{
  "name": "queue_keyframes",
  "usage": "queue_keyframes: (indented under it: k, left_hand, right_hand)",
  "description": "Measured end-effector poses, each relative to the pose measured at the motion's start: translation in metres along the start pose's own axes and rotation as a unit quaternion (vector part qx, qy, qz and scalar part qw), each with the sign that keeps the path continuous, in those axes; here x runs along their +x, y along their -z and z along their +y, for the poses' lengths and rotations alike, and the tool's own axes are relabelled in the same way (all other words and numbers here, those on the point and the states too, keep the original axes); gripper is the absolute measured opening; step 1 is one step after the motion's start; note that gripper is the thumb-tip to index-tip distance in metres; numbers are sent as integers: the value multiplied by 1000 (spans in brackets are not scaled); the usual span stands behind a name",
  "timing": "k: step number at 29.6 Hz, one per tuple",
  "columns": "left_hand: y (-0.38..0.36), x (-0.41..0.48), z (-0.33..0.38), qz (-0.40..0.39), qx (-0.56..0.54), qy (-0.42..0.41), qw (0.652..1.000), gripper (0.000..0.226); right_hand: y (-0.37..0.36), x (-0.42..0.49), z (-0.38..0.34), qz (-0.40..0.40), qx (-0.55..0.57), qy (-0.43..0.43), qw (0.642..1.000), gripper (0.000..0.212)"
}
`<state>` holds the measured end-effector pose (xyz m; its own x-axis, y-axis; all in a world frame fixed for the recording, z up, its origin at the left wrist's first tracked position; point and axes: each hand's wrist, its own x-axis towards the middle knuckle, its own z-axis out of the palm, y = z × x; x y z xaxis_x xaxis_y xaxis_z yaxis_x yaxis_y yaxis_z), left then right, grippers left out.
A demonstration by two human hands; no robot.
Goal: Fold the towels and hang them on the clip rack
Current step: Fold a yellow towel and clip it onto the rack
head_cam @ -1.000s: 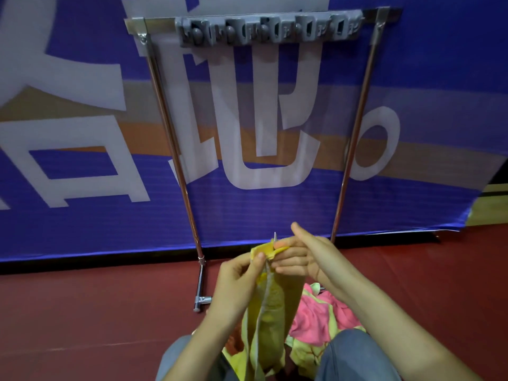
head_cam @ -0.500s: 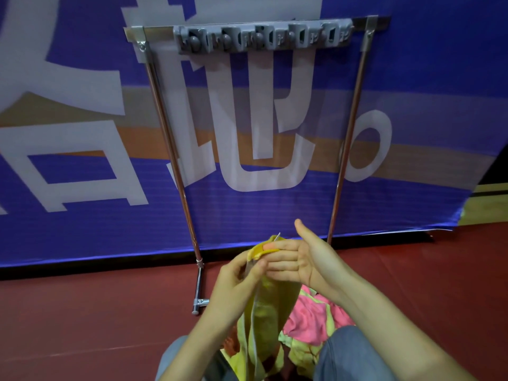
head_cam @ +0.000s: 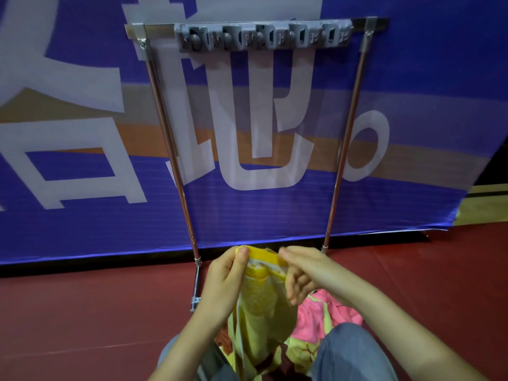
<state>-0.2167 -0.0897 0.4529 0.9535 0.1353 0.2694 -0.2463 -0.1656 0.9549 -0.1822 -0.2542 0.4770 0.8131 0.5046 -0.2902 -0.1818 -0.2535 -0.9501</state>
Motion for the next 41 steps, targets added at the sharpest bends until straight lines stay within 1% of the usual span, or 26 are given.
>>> queue_keyframes:
  k: [2, 4, 6, 9, 12, 13, 15, 18, 21, 23, 26, 30, 32, 33, 34, 36, 37, 39, 41]
  left_hand:
    - [-1, 0, -2, -3, -2, 5, 1000, 48]
    - [-4, 0, -6, -7, 0, 10, 1000, 53]
    - [-8, -2, -7, -16, 9, 7, 1000, 52]
    - [-14, -5, -7, -18, 6, 0, 1000, 50]
    - [-16, -6, -8, -10, 26, -8, 1000, 27]
    - [-15, -6, -9, -13, 33, -7, 999, 22]
    - [-13, -6, -12, -8, 27, 1, 1000, 22]
    - [-8, -4, -13, 18, -1, 7, 1000, 31]
    - [-3, -1, -11, 10, 24, -18, 1000, 31]
    - [0, 1, -9, 8, 33, -25, 999, 34]
    - [7, 5, -4, 17, 35, -22, 999, 29]
    - [19, 12, 0, 9, 40, -28, 999, 30]
    - [22, 14, 1, 1, 61, -42, 997, 31]
    - [23, 16, 2, -1, 94, -63, 994, 31]
    - [24, 16, 0, 0, 134, -82, 988, 33]
    - [27, 17, -5, 22, 188, -97, 977, 34]
    - [26, 17, -5, 35, 187, -91, 978, 30]
    - [26, 16, -4, 55, 168, -68, 982, 30]
    - [25, 16, 1, 68, 143, -50, 986, 31]
  right_hand:
    - [-1, -1, 1, 5, -39, 41, 998, 22]
    - [-5, 1, 0, 21, -37, 81, 996, 23]
    - [-10, 3, -1, 36, -19, 104, 994, 24]
    - [-14, 6, -1, 47, 9, 109, 993, 25]
    - [-13, 6, 1, 58, 20, 105, 993, 28]
    - [-12, 6, 3, 61, 22, 105, 992, 28]
    - [-10, 6, 7, 67, 20, 109, 992, 29]
    - [-6, 6, 11, 67, 20, 110, 991, 30]
    - [-2, 4, 14, 51, -21, 115, 992, 28]
    - [2, 4, 18, 33, -50, 109, 992, 27]
    - [14, 2, 25, 12, -93, 74, 993, 22]
    - [32, -1, 32, -29, -199, 25, 979, 20]
    - [38, -3, 35, -37, -212, 11, 976, 18]
    - [42, -3, 34, -20, -221, 25, 975, 19]
    - [46, -3, 35, 14, -242, 55, 969, 21]
    - [53, -1, 34, 100, -302, 134, 939, 20]
    - [56, -1, 32, 127, -308, 167, 928, 21]
    - [54, -3, 25, 145, -269, 206, 930, 22]
    - [51, -6, 17, 159, -203, 233, 937, 18]
